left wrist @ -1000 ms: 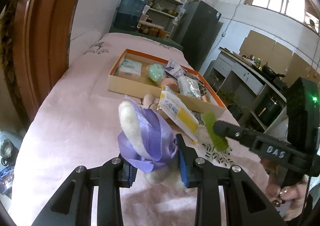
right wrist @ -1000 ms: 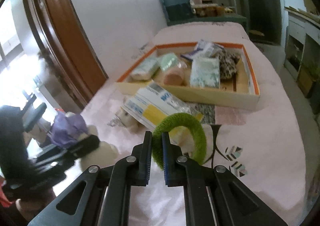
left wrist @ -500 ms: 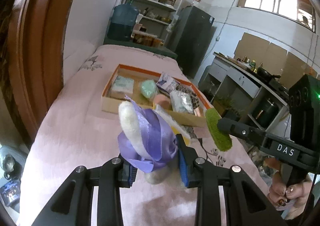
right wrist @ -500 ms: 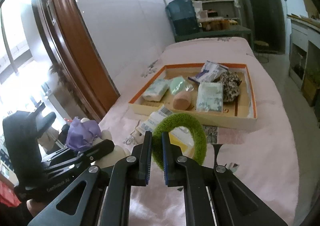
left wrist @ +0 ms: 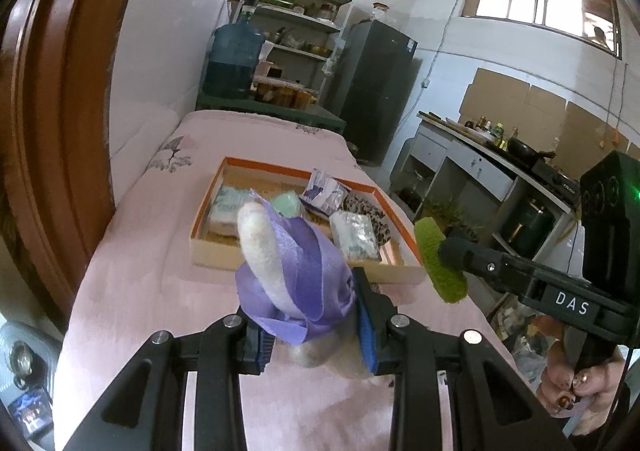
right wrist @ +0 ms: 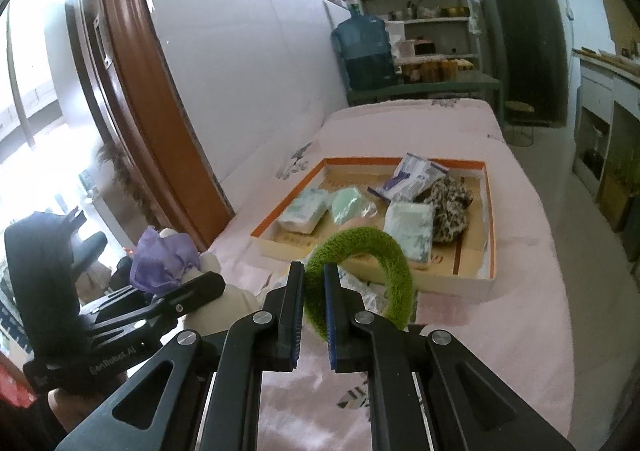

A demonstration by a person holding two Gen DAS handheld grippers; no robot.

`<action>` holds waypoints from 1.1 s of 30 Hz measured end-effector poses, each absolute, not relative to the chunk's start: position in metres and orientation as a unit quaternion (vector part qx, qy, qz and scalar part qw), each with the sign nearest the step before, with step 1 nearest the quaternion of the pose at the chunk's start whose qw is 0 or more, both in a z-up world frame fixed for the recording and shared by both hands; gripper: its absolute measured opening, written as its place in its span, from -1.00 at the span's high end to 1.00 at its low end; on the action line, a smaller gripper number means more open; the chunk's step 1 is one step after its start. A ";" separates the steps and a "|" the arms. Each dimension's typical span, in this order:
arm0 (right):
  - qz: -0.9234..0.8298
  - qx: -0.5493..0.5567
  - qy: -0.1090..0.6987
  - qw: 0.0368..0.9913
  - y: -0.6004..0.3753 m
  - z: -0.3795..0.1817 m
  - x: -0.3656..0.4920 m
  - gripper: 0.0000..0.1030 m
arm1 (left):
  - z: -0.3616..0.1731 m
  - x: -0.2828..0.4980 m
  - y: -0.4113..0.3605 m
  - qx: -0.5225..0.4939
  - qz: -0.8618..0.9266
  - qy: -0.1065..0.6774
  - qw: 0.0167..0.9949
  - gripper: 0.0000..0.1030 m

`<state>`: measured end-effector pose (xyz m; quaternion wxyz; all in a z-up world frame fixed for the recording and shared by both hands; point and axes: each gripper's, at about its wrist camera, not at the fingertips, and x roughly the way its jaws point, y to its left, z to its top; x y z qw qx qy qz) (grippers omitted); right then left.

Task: Organize soft objects
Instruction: 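Lift the plush toy and green ring and carry them toward the box, then lower the plush toy with the left tool while the right tool lowers the green ring into the box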

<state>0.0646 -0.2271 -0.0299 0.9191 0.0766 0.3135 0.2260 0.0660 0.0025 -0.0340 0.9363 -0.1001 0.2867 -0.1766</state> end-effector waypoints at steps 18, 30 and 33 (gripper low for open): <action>0.216 0.064 0.305 0.925 -0.238 -0.017 0.099 0.81 | -0.015 0.113 -0.014 -0.070 -0.177 0.283 0.940 0.34; 0.219 0.064 0.300 0.926 -0.246 -0.013 0.128 0.81 | -0.011 0.140 -0.028 -0.053 -0.172 0.286 0.941 0.34; 0.219 0.063 0.300 0.926 -0.247 -0.013 0.134 0.81 | -0.009 0.148 -0.030 -0.051 -0.172 0.287 0.941 0.34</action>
